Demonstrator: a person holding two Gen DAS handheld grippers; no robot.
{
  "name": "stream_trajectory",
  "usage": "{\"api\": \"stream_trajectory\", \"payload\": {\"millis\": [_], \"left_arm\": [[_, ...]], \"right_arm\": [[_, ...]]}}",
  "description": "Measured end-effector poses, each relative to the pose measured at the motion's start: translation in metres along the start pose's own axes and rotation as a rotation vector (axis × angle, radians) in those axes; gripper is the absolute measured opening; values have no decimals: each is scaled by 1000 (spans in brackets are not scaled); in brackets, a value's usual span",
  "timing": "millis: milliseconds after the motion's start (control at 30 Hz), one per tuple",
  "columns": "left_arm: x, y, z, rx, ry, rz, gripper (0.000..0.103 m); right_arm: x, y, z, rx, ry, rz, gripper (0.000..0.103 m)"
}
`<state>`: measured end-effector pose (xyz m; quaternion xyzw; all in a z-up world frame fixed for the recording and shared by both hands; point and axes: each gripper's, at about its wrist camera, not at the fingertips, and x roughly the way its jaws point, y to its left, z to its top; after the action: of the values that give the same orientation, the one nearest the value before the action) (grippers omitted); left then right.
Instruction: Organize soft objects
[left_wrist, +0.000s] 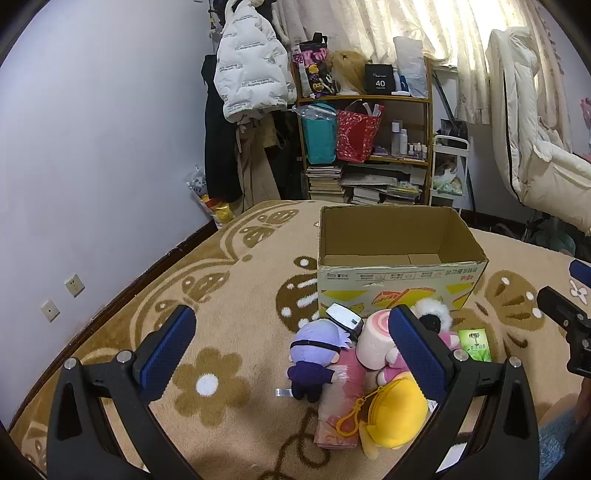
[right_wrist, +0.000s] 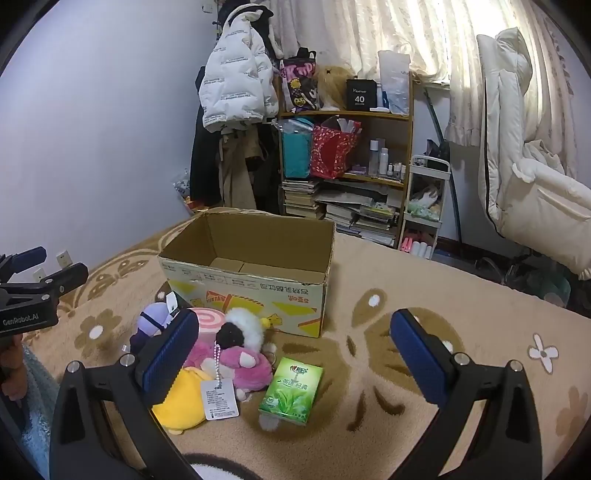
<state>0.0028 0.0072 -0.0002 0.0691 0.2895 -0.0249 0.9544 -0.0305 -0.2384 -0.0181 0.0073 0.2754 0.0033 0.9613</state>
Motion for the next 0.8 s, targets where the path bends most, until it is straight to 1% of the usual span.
{"api": "stream_trajectory", "payload": {"millis": [467,800], "left_arm": [[1,-3,-1,12,-1,4,103],[1,-3,-1,18,-4,6,103]], "right_arm": [[1,1,2,-3,6,-10,103],[0,-3,0,-6,0,-1,103]]}}
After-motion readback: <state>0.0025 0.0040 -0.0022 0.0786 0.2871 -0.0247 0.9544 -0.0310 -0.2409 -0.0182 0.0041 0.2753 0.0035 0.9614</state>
